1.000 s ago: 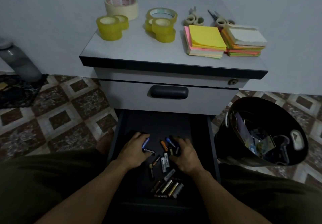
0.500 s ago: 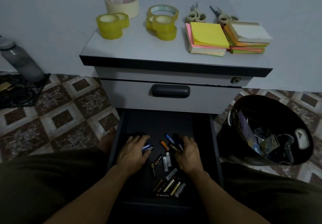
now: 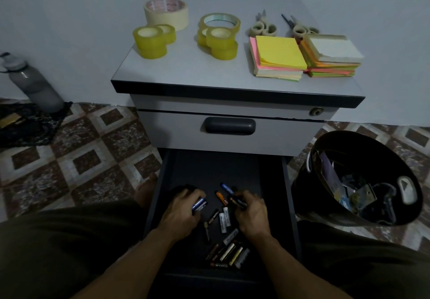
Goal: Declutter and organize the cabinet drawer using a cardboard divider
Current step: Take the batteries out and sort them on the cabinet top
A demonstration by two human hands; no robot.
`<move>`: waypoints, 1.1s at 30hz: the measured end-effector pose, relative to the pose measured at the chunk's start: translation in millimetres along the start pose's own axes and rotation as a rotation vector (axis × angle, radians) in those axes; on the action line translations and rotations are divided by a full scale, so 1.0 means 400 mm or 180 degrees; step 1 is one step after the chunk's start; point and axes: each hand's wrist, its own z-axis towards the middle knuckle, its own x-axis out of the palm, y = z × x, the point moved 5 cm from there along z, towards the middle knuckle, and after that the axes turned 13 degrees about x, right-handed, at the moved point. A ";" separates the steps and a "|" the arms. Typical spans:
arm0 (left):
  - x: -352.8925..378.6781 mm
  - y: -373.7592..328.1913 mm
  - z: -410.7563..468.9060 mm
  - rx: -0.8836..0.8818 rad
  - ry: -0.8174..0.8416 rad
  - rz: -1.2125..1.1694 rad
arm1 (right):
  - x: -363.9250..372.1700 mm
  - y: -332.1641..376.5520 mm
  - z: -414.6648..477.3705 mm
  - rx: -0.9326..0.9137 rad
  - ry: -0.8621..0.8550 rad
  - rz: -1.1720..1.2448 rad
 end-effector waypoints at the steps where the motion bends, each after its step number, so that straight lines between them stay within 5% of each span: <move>1: -0.001 -0.003 0.002 0.0046 -0.0007 0.0045 | 0.000 0.001 -0.001 -0.0015 0.0025 -0.0006; 16: 0.002 -0.014 0.025 -0.0208 0.0172 0.0062 | 0.002 -0.028 0.006 0.0622 0.0059 0.1162; 33: -0.020 -0.008 0.007 -0.0980 -0.0477 -0.1441 | -0.024 0.001 -0.027 0.0614 0.0172 0.1424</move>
